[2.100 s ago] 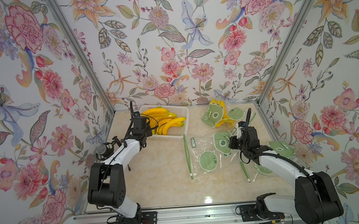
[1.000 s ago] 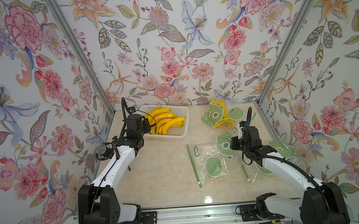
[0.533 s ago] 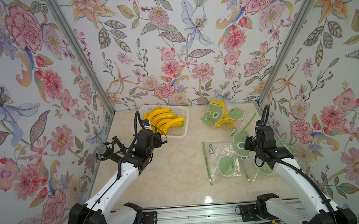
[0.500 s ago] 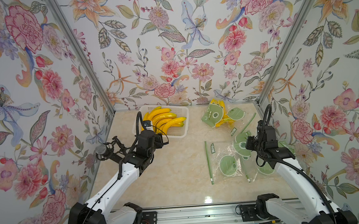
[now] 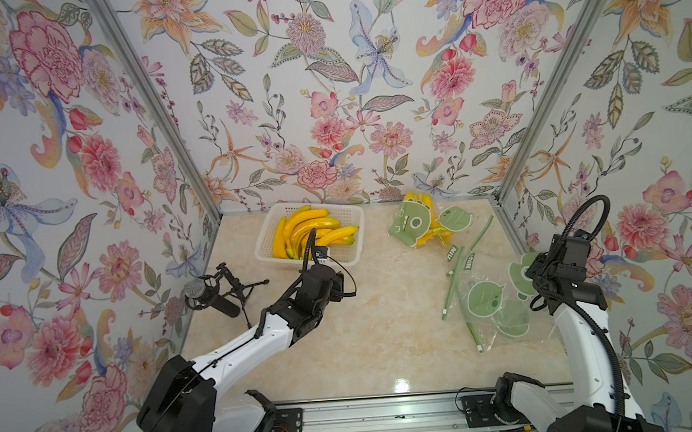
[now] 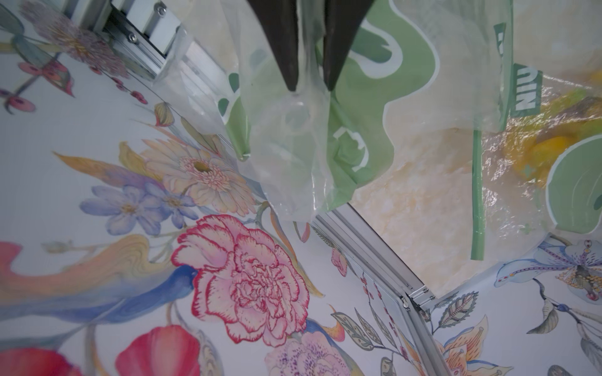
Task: Open the zip-top bag and take out the banana
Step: Place the zipper food storage bag in the zipper food storage bag.
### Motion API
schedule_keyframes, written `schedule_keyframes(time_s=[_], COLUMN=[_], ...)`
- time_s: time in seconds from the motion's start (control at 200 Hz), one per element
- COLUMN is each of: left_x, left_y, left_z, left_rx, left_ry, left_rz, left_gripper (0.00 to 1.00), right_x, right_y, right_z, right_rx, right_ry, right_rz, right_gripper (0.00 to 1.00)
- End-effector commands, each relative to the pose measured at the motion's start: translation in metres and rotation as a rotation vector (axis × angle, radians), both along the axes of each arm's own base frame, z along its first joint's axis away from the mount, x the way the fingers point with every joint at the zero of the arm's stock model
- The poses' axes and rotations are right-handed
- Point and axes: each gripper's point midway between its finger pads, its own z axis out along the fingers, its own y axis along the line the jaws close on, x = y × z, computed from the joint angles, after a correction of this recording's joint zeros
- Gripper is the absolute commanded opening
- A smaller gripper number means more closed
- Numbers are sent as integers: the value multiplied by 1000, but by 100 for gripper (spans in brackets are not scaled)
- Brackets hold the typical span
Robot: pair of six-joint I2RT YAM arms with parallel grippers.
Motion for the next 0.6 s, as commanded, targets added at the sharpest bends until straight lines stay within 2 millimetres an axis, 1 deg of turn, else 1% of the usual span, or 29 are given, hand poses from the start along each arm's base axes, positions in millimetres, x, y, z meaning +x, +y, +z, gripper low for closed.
schedule_keyframes(time_s=[0.0, 0.025, 0.05, 0.11, 0.145, 0.215, 0.255, 0.315, 0.345, 0.355, 0.37, 0.42, 0.51, 0.595], left_x=[-8, -10, -13, -18, -21, -25, -27, -29, -30, -30, -30, -31, -31, -31], left_y=[18, 22, 25, 32, 35, 41, 44, 48, 49, 50, 51, 53, 57, 60], left_z=[10, 10, 11, 13, 14, 16, 16, 18, 19, 20, 20, 23, 28, 32], left_rx=[-28, -32, -35, -40, -40, -39, -37, -39, -40, -40, -40, -43, -52, -66], left_ry=[-64, -71, -78, -94, -99, -108, -112, -124, -128, -130, -132, -138, -148, -154], left_rz=[72, 80, 87, 93, 97, 105, 112, 119, 121, 123, 125, 132, 139, 147], left_gripper=[68, 69, 70, 74, 76, 80, 82, 86, 89, 96, 99, 99, 99, 99], right_x=[5, 4, 4, 5, 7, 15, 21, 33, 39, 41, 43, 51, 64, 75], right_y=[-10, -9, -7, 3, 11, 39, 59, 98, 118, 125, 135, 166, 220, 257], right_z=[19, 20, 22, 29, 34, 46, 50, 49, 45, 44, 42, 31, 6, -23], right_rx=[-18, -14, -8, 7, 15, 16, 20, 37, 55, 61, 68, 91, 113, 182], right_ry=[-47, -58, -70, -108, -130, -163, -174, -171, -162, -159, -156, -130, -87, -46], right_rz=[-40, -35, -28, 7, 39, 137, 207, 335, 398, 419, 450, 530, 674, 765], right_gripper=[48, 56, 61, 66, 70, 74, 76, 78, 78, 78, 79, 81, 83, 83])
